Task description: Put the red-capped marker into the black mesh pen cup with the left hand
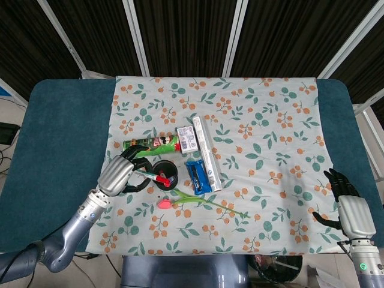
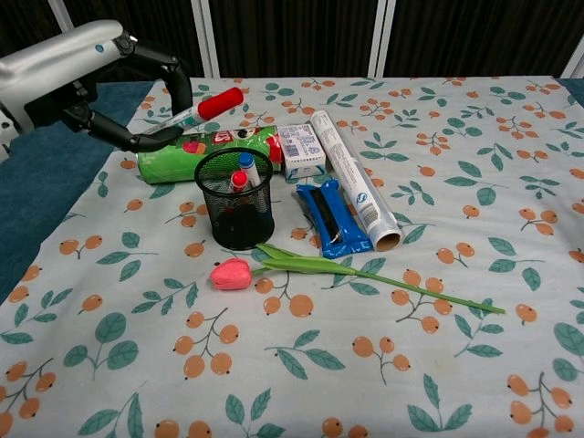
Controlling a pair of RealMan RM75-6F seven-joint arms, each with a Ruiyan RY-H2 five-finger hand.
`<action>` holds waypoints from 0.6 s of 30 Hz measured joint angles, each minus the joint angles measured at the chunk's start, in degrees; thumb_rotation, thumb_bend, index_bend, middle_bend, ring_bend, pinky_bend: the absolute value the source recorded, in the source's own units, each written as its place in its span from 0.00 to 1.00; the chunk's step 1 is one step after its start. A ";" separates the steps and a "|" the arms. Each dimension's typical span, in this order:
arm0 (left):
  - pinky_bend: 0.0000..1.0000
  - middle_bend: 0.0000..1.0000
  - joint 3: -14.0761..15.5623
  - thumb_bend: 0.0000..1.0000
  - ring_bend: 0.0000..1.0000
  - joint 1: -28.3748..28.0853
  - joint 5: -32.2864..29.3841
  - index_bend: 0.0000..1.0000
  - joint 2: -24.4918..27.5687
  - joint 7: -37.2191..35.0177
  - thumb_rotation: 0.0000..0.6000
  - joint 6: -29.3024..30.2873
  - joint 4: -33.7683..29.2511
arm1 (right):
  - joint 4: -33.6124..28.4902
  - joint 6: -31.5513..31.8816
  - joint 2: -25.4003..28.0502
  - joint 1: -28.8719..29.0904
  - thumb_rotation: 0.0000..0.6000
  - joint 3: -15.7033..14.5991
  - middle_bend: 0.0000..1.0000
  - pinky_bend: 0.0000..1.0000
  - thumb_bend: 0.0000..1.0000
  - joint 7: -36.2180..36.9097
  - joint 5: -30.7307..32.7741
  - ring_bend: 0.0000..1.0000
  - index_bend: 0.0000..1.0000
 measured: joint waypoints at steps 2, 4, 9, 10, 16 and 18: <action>0.16 0.52 -0.89 0.37 0.15 -0.43 -1.17 0.55 -0.61 -2.56 1.00 -0.61 -0.50 | -0.06 -0.13 0.02 0.03 1.00 0.01 0.00 0.18 0.23 0.07 0.12 0.00 0.03; 0.16 0.52 -1.97 0.37 0.15 -1.03 -2.71 0.55 -1.37 -5.17 1.00 -1.59 -0.70 | -0.12 -0.23 0.06 0.05 1.00 0.04 0.00 0.18 0.23 0.12 0.23 0.00 0.03; 0.16 0.51 -4.16 0.36 0.15 -2.80 -6.20 0.55 -3.41 -10.57 1.00 -5.02 0.44 | -0.21 -0.47 0.10 0.11 1.00 0.08 0.00 0.18 0.23 0.31 0.45 0.00 0.03; 0.16 0.51 -4.53 0.36 0.15 -3.23 -6.81 0.55 -3.97 -11.68 1.00 -5.83 1.12 | -0.25 -0.56 0.12 0.14 1.00 0.08 0.00 0.18 0.23 0.33 0.50 0.00 0.03; 0.16 0.51 -6.04 0.36 0.15 -5.19 -9.30 0.55 -7.24 -15.58 1.00 -8.91 5.39 | -0.45 -0.88 0.15 0.22 1.00 0.12 0.00 0.18 0.23 0.30 0.83 0.00 0.03; 0.16 0.51 -6.38 0.36 0.15 -5.75 -9.83 0.55 -8.22 -16.24 1.00 -9.67 6.75 | -0.52 -0.98 0.17 0.25 1.00 0.15 0.00 0.18 0.23 0.23 0.97 0.00 0.03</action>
